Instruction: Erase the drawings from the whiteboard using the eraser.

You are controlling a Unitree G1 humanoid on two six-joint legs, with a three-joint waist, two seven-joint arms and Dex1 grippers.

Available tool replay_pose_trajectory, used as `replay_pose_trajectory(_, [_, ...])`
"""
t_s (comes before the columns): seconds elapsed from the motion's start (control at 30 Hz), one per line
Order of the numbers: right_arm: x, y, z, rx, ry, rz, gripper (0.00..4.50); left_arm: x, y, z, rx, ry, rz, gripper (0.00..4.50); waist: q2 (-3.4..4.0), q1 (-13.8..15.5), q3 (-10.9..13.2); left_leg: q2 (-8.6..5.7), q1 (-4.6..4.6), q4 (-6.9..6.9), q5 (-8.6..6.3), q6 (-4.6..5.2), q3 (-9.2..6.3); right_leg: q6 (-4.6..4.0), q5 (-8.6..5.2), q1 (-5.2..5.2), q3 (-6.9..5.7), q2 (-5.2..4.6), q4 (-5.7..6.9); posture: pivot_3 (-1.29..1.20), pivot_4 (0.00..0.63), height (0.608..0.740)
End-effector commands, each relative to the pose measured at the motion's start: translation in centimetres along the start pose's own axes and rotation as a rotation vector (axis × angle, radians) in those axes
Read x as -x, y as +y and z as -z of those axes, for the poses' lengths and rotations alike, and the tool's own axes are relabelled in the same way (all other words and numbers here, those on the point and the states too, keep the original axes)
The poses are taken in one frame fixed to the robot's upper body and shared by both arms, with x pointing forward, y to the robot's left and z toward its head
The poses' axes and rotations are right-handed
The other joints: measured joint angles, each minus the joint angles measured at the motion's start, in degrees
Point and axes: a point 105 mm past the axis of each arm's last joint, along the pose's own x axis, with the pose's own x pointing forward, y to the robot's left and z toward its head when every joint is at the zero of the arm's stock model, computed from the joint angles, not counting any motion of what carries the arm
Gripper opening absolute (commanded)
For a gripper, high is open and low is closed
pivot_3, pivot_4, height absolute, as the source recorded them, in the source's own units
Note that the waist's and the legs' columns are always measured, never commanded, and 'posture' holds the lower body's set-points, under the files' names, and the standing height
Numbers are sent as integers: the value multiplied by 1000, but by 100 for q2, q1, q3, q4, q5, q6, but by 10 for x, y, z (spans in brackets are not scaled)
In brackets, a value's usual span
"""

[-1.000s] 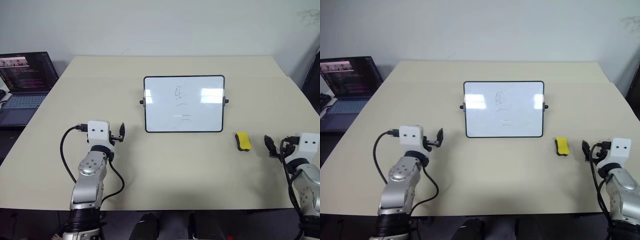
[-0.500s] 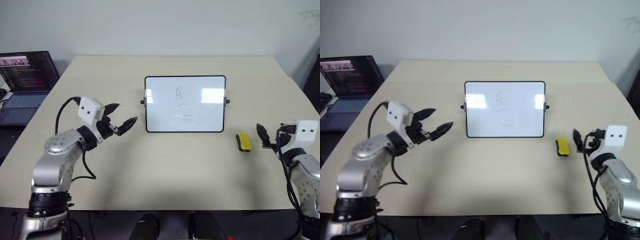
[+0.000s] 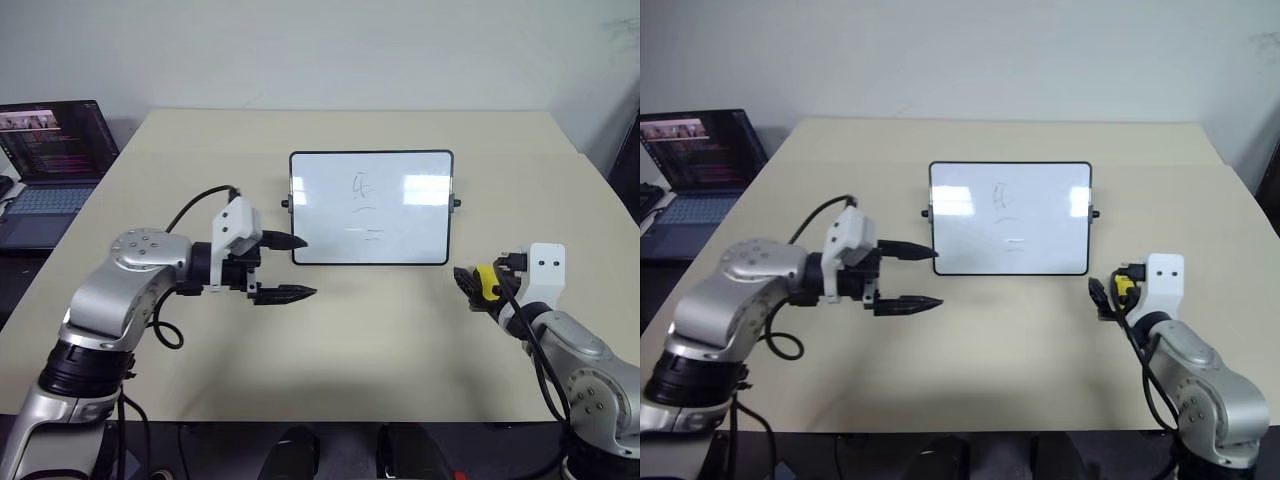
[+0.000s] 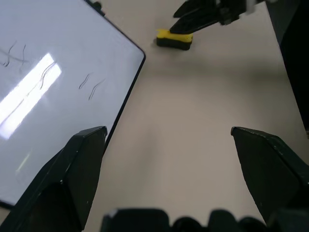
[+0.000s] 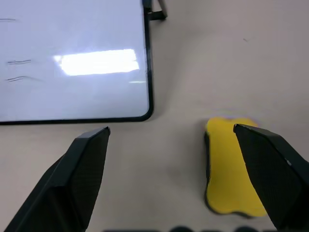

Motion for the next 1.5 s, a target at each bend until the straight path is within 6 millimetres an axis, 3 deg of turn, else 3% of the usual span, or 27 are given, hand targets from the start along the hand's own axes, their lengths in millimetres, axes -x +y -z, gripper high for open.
replay_pose_trajectory(0.03, [-3, -16, -14, 29, -64, 61, 4444, -7, -3, -11, -68, -10, 37, 4500, 0, -8, 0, 0, 0, 0, -1, 1, 1, 1, -1, 0, 1, 0, 0, 0, 150, 740])
replay_pose_trajectory(0.3, [-19, -36, -11, 18, -50, 72, 4444, -9, -1, -6, -86, -4, 28, 4500, 2, -53, 0, -2, 4, -17, -2, 3, 12, -1, -1, -10, 11, 3, 2, 0, 150, 740])
replay_pose_trajectory(0.6, [-33, -36, -3, 20, -6, 34, 4444, -8, -2, 1, -78, 6, 6, 4500, 2, -42, 0, 0, 4, -17, -2, 3, 14, -1, -1, -11, 16, 3, 3, 0, 150, 740])
replay_pose_trajectory(1.5, [-26, -32, 6, 22, 48, -1, 4444, -12, -6, 8, -67, 0, 1, 4500, 2, -42, 0, 2, 4, -16, -2, 3, 14, -1, -1, -12, 18, 2, 6, 0, 150, 740])
